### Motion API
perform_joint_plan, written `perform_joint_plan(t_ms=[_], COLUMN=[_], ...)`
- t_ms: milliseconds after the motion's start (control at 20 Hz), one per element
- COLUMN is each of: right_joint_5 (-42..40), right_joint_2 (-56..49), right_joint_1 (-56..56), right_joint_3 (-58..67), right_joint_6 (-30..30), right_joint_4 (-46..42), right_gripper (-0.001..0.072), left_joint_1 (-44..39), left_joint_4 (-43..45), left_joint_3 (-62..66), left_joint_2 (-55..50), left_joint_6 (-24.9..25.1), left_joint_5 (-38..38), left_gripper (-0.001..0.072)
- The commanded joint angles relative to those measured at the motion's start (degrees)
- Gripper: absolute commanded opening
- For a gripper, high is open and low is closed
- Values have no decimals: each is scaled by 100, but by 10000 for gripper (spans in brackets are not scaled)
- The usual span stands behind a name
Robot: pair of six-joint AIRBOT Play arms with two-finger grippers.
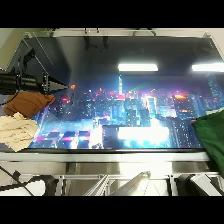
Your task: Fold the shirts.
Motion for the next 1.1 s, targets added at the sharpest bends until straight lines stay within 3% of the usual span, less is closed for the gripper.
perform_joint_plan(t_ms=[0, 100, 150, 200, 250, 400, 650, 850, 1050], right_joint_5=[706, 562, 413, 245, 0, -566, -656, -1318, -1567], right_joint_2=[-7, -20, -31, -28, -17, 55, 485, 868, 726], right_joint_1=[562, 1241, 1611, 2028, 2433, 3825, 6843, 9280, 9783], right_joint_3=[1156, 1829, 2098, 2308, 2413, 2455, 2116, 942, 758], right_joint_6=[-133, 74, 70, -28, -195, -590, -1233, -1097, -782], right_joint_4=[1298, 1690, 1882, 2129, 2391, 2896, 2868, 2120, 1777], right_gripper=[695, 677, 491, 109, 20, 19, 18, 19, 19], left_joint_1=[-2, -2, -2, 4, 4, 15, -184, -625, -721], left_joint_4=[-232, -466, -446, -417, -417, -343, 758, 1130, 1134], left_joint_3=[2, 4, 2, 2, 2, -2, -988, -2859, -3515], left_joint_2=[2, 61, 127, 210, 304, 787, 2310, 3836, 4603], left_joint_6=[0, 4, 7, 11, 11, 2, -398, -660, -925], left_joint_5=[-9, -63, -44, -35, -22, 173, 485, 719, 776], left_gripper=[14, 13, 11, 5, 5, 5, 5, 7, 15])
